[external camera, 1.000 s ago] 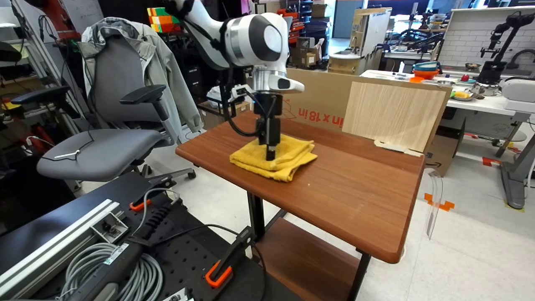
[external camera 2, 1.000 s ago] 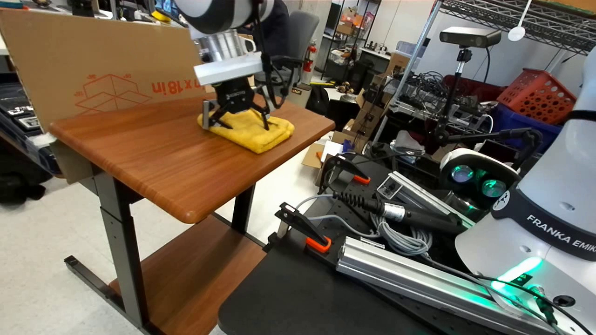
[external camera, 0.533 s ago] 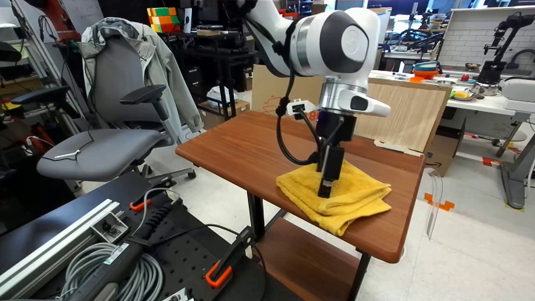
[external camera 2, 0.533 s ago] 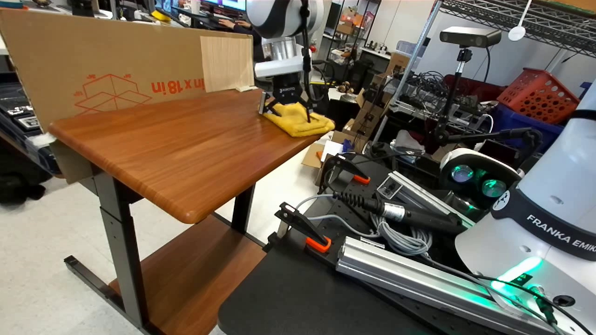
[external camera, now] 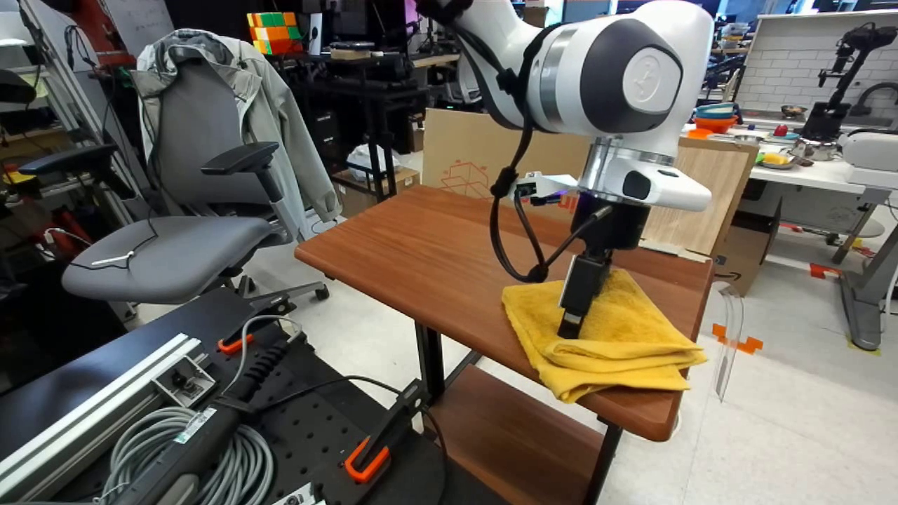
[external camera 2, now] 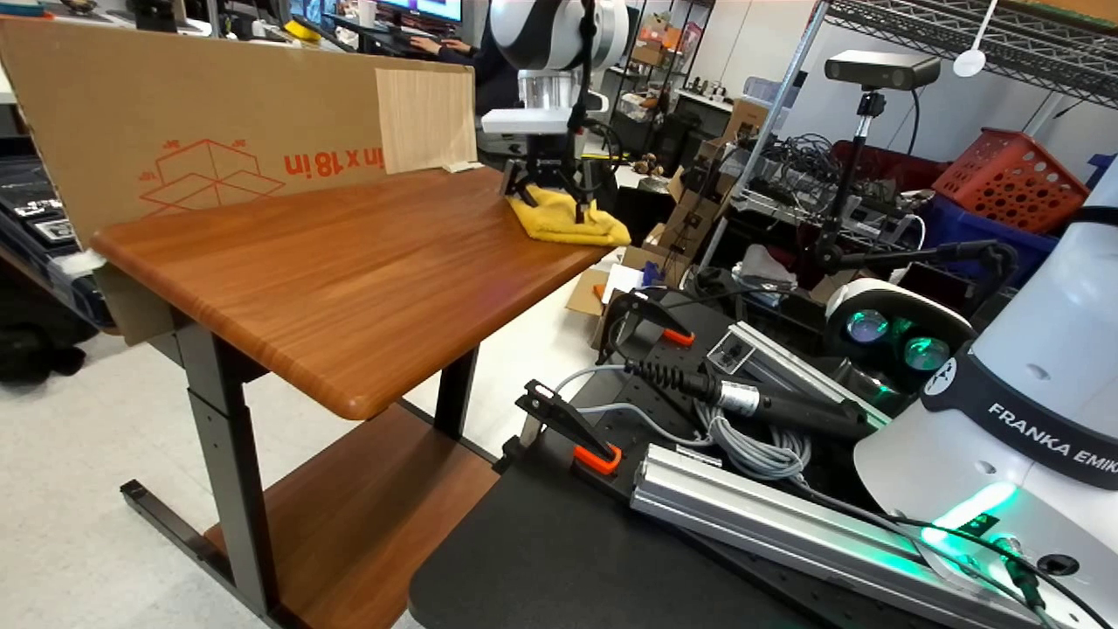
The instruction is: Use the yellow towel to wipe the table
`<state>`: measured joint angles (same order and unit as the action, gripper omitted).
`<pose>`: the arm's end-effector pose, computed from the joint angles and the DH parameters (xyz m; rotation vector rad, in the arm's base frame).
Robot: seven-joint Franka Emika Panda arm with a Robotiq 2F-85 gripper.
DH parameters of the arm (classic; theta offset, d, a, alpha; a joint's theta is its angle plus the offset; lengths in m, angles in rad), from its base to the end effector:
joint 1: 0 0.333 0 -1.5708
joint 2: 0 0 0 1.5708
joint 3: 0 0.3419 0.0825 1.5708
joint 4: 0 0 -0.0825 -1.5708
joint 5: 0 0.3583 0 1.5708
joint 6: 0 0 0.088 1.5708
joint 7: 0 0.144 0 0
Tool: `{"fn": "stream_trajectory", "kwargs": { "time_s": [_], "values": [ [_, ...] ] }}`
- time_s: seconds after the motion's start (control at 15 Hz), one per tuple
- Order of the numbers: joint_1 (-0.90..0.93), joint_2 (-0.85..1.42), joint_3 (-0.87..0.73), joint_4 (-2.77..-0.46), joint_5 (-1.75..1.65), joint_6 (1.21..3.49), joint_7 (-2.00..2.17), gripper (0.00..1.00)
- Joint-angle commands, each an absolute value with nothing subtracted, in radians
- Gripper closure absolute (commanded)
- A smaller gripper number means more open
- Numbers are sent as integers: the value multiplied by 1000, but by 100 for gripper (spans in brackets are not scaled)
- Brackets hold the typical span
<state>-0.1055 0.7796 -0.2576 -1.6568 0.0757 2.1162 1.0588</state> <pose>0.6010 -0.2089 0.1472 2.1930 -1.8966 -0.3377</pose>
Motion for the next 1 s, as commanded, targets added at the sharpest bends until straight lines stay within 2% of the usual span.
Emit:
{"fn": "stream_trajectory", "kwargs": {
  "time_s": [0.0,0.53,0.93],
  "values": [
    [-131,918,-267,-1467,118,2160,1195,0],
    [-97,1023,-221,-1213,87,2174,1380,0],
    [97,969,-149,-1326,8,2326,1310,0]
  ]
}}
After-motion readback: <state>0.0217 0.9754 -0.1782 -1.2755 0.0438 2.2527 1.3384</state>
